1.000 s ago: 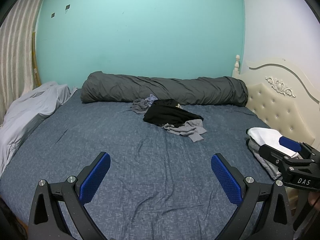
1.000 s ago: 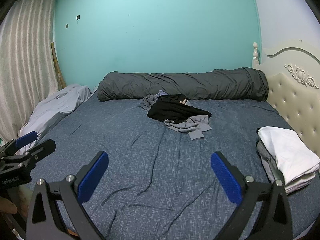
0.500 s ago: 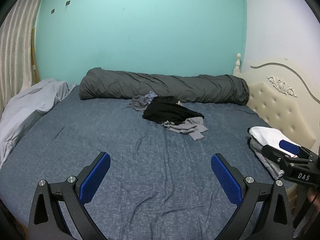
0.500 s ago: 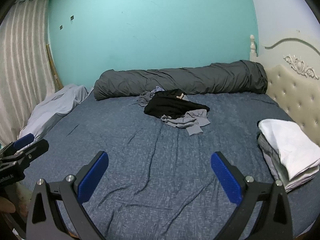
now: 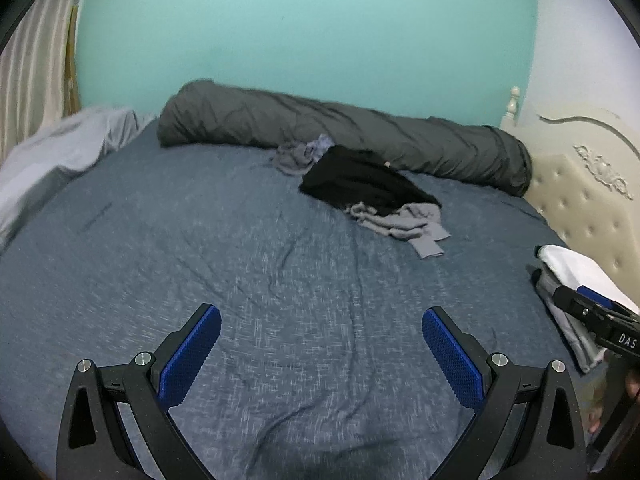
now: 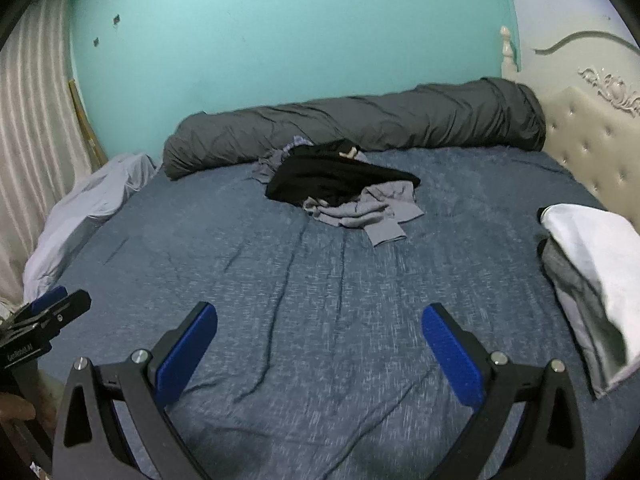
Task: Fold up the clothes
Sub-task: 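Move the right tool toward the black garment pile on the bed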
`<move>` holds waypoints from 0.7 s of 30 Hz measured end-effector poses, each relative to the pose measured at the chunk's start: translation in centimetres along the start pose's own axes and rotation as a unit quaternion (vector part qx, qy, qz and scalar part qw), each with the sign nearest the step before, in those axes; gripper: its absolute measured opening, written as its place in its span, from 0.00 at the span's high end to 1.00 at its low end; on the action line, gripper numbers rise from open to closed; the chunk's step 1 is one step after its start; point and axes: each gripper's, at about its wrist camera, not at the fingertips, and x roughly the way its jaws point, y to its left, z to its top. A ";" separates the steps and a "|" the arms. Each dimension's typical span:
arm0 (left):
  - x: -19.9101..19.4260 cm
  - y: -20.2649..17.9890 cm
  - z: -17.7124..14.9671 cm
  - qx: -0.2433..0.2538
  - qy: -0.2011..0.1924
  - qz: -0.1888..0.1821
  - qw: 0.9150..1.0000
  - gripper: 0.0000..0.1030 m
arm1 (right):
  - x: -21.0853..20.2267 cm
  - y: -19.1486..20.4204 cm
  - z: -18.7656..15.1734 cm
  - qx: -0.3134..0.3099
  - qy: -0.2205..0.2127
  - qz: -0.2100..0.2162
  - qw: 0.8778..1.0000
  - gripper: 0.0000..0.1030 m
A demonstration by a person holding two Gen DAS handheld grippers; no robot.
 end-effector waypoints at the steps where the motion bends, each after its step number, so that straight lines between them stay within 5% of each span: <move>1: 1.2 0.2 -0.1 -0.001 0.004 0.001 1.000 0.00 | 0.9 -0.2 0.1 -0.001 0.003 0.000 1.000 0.00; 21: 17.1 5.4 -3.5 -0.067 0.061 0.013 0.996 0.00 | 22.8 -3.1 5.0 -0.013 0.037 -0.022 0.999 0.00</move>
